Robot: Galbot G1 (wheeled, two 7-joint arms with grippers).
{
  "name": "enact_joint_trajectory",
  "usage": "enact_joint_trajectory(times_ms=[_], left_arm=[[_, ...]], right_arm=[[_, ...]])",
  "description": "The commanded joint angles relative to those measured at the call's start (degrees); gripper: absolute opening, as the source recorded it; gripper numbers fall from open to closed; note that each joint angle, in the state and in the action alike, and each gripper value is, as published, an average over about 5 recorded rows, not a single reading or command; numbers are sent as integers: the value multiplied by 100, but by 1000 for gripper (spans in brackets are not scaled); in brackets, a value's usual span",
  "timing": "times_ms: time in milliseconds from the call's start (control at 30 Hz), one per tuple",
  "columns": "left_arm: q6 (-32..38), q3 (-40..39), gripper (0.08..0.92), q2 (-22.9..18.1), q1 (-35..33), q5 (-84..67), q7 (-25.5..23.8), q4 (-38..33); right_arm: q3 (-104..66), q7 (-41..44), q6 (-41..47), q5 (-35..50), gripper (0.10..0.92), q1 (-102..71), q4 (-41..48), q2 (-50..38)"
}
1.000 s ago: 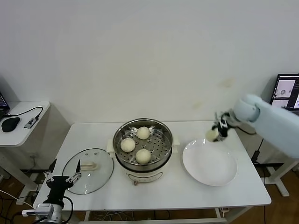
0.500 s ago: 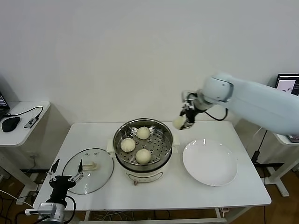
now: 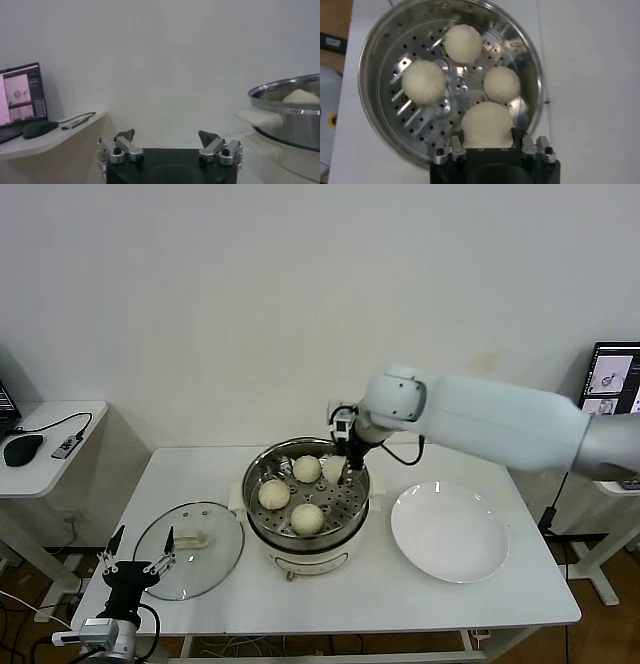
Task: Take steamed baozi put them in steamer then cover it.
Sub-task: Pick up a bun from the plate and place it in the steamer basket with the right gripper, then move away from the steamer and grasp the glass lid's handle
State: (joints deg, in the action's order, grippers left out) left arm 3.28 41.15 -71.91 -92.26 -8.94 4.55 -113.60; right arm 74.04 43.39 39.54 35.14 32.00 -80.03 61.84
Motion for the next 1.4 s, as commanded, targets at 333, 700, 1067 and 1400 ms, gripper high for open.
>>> enact_joint_trajectory(times_ms=[333,700,1067,1400], left_arm=[[101,13,823,42,-30,3,14,54],[91,16,823,14,-7,15,15,43],[81,21,823,7,29,19,11,66],[54,-45,823,-46,59,80,9,32]], right_arm=[[167,-237,208,-216,594,-600,439,358],[-234,-288,190,-313,766,-410,78,-34],[-1049,-1002,-288,-102,823,-662,-1547,-1532],[-3794,-2976,-1970,-163,823,-3899,-2672,-3091]])
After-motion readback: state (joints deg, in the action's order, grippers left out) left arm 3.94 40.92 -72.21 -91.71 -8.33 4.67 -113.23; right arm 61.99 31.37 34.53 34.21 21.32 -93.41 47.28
